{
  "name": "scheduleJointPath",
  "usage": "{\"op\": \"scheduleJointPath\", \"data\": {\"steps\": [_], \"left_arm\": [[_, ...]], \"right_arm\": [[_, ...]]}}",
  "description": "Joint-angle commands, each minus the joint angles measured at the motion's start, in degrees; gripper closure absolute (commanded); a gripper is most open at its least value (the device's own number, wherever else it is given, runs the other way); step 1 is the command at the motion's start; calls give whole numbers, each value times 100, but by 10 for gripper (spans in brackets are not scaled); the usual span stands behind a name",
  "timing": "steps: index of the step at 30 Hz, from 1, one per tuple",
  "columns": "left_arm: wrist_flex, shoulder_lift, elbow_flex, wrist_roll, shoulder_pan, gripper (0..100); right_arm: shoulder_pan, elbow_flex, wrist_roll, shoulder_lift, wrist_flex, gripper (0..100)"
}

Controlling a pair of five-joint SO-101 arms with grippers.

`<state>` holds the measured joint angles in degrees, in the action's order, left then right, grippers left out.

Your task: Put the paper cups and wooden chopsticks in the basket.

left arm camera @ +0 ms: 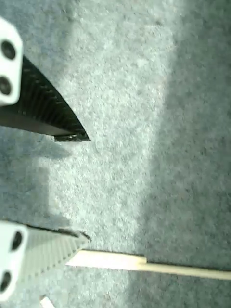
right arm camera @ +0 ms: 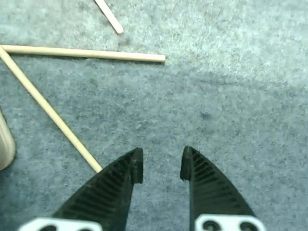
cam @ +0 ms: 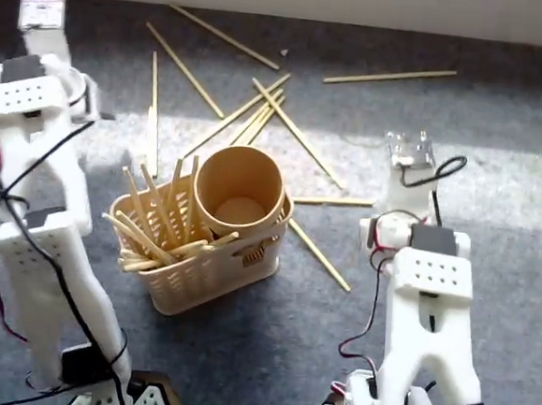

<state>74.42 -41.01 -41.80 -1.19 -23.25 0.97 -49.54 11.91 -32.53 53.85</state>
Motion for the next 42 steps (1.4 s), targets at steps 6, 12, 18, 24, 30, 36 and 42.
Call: {"op": "scheduleJointPath", "data": {"steps": [6,12,18,24,30,36,42], "left_arm": [[976,-1200,-2677,79,1209,659],[1143,-2281,-2949,88,1420,659],[1143,-2800,-3029,53,1402,660],[1152,-3116,-3029,-97,1411,660],[1380,-3125,-3055,-193,1402,660],[1407,-3029,-3336,-167,1068,660],[2224,-2396,-5209,-185,664,660]], "right_arm": [[136,-2396,-62,-2105,-1200,854],[136,-2949,-62,-3160,-1200,854],[-110,-3266,-62,-3591,-1200,854],[-92,-3266,-44,-3591,-1191,854],[-110,-3275,176,-3591,-919,854],[-110,-3275,176,-3591,-910,854],[-110,-3459,176,-3591,-936,854]]}}
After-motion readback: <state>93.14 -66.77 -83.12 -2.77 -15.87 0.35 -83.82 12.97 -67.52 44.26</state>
